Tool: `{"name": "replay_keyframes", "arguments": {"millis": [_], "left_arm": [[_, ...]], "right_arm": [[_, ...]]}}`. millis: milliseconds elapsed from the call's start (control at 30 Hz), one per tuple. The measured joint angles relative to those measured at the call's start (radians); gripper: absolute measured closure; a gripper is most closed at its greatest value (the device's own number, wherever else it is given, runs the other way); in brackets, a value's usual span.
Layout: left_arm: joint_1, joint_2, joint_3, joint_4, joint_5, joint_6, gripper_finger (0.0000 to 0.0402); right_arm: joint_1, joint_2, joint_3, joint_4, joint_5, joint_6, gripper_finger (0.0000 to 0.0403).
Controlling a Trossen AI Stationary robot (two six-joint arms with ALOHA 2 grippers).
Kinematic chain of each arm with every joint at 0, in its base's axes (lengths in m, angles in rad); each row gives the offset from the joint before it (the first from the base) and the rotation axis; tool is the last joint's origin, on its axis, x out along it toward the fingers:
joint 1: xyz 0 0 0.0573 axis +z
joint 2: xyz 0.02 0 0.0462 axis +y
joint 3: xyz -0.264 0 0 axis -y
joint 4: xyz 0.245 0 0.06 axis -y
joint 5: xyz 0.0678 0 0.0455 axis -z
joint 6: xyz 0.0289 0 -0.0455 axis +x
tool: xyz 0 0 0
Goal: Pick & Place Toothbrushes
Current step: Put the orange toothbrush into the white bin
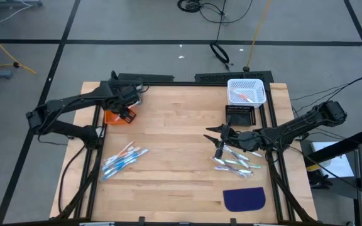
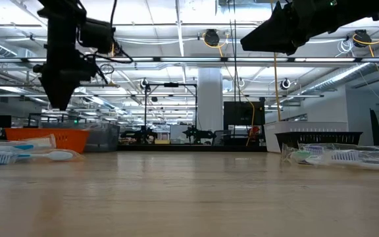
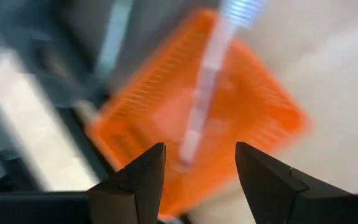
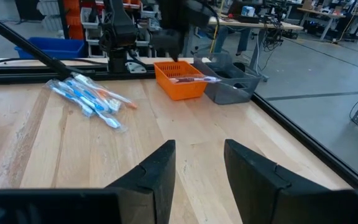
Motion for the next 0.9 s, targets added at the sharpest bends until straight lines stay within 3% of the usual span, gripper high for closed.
{"name": "replay_keyframes", "arguments": {"millis": [200, 300, 633, 900], "left_arm": [[-0.139, -0.086, 0.000, -0.003, 0.242, 0.000, 0.0222], [-0.237, -0.104, 0.000, -0.003, 0.310, -0.029, 0.0224], [-0.516, -0.050, -0.005, -0.008, 0.298, -0.251, 0.0223], [-0.602, 0.001, -0.141, 0.004, 0.332, -0.385, 0.0222]], "right_arm": [[0.000, 0.000, 0.000, 0.000, 0.000, 0.000, 0.0271], [0.000, 0.000, 0.000, 0.000, 0.000, 0.001, 0.0271], [0.000, 0.000, 0.000, 0.000, 0.000, 0.003, 0.0271], [0.000, 0.000, 0.000, 0.000, 0.000, 0.002, 0.0271]]}}
